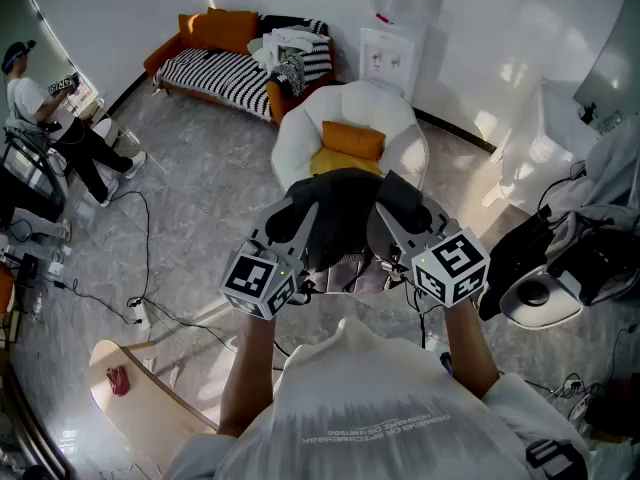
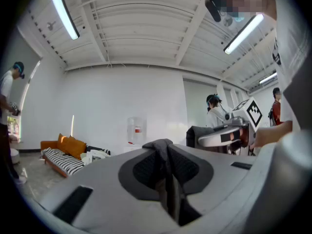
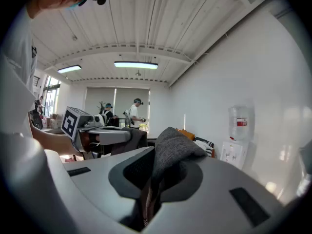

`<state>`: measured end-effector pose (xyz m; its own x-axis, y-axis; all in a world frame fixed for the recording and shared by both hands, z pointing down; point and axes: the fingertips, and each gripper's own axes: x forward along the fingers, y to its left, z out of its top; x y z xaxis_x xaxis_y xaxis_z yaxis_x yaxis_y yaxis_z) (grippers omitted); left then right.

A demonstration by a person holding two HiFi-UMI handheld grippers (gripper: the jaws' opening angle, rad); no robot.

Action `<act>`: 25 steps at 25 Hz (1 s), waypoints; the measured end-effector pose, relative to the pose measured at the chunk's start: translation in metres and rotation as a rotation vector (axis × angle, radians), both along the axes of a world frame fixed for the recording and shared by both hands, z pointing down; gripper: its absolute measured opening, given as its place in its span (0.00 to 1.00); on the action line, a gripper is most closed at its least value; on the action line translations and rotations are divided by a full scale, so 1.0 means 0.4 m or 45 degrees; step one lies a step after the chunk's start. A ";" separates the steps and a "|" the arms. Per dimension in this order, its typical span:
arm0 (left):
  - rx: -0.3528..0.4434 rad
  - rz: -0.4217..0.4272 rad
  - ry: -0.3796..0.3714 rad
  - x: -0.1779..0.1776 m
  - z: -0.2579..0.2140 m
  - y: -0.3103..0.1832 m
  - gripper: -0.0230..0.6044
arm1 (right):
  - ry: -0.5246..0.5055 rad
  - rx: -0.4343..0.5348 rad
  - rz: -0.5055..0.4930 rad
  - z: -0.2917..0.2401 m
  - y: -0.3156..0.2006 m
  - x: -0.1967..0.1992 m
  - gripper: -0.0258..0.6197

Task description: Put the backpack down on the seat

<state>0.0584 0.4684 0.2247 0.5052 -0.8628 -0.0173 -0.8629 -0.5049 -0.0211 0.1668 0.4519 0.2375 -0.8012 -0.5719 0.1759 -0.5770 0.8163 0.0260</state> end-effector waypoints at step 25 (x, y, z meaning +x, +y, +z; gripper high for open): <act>-0.045 0.027 0.033 -0.073 0.007 0.059 0.13 | -0.073 -0.076 -0.003 -0.002 0.065 -0.079 0.09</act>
<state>0.0291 0.4922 0.2276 0.5235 -0.8520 -0.0001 -0.8519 -0.5234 0.0190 0.1352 0.4778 0.2367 -0.8125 -0.5596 0.1636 -0.5740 0.8170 -0.0559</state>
